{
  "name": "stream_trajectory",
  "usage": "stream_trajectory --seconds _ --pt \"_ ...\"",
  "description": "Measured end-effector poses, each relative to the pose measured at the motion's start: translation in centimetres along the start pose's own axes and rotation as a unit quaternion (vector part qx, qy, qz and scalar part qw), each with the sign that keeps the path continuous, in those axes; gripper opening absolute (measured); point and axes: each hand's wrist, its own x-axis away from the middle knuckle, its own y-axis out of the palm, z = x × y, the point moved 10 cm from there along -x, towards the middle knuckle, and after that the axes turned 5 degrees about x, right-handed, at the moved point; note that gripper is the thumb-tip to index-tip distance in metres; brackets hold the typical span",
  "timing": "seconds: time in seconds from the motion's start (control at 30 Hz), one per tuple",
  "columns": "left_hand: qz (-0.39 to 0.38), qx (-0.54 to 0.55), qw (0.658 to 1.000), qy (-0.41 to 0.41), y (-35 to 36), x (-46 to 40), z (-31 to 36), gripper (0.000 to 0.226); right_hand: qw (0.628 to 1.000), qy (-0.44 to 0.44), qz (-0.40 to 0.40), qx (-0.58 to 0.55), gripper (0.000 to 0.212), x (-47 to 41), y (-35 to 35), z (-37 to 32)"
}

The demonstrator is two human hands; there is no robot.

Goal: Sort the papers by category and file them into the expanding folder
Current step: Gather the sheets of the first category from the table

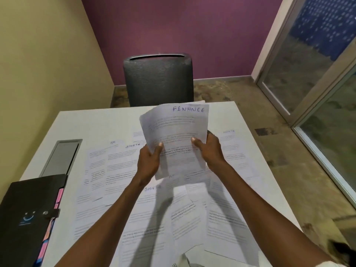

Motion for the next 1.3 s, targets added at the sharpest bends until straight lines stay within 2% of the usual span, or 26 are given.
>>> stream_trajectory --seconds 0.13,0.27,0.4,0.57,0.77,0.93,1.03,1.13,1.3 --pt "0.016 -0.037 0.999 0.023 -0.8 0.8 -0.4 0.024 0.999 -0.010 0.011 -0.031 0.028 1.3 0.4 2.3" --pt "-0.002 -0.038 0.999 -0.034 -1.3 3.1 -6.1 0.030 0.998 0.057 -0.018 -0.037 0.029 3.6 2.7 9.3" --pt "0.021 -0.065 0.993 -0.091 -2.3 5.2 -11.0 0.035 0.993 0.106 -0.018 -0.040 0.028 6.0 4.2 14.1" --pt "0.027 -0.065 0.995 -0.072 -2.7 4.3 -10.5 0.033 0.994 0.104 0.006 -0.023 0.027 5.7 3.9 13.2" --pt "-0.028 -0.109 0.989 -0.093 -2.6 3.5 -12.9 0.032 0.989 0.134 -0.001 0.061 0.039 7.2 5.5 15.8" --pt "-0.047 -0.106 0.992 -0.047 -2.8 2.2 -9.8 0.040 0.992 0.092 0.005 0.084 0.028 6.7 4.5 12.7" --pt "-0.040 -0.049 0.995 -0.073 -3.2 1.8 -9.0 0.034 0.990 0.090 0.000 0.104 0.021 6.8 3.8 12.3" --pt "-0.035 0.004 0.992 -0.118 -3.1 1.8 -9.4 0.026 0.987 0.098 -0.023 0.122 0.027 7.2 3.9 12.6" --pt "0.004 0.096 0.974 -0.205 -3.5 3.6 -11.0 0.009 0.985 0.110 -0.071 0.113 0.024 8.5 4.2 12.8"
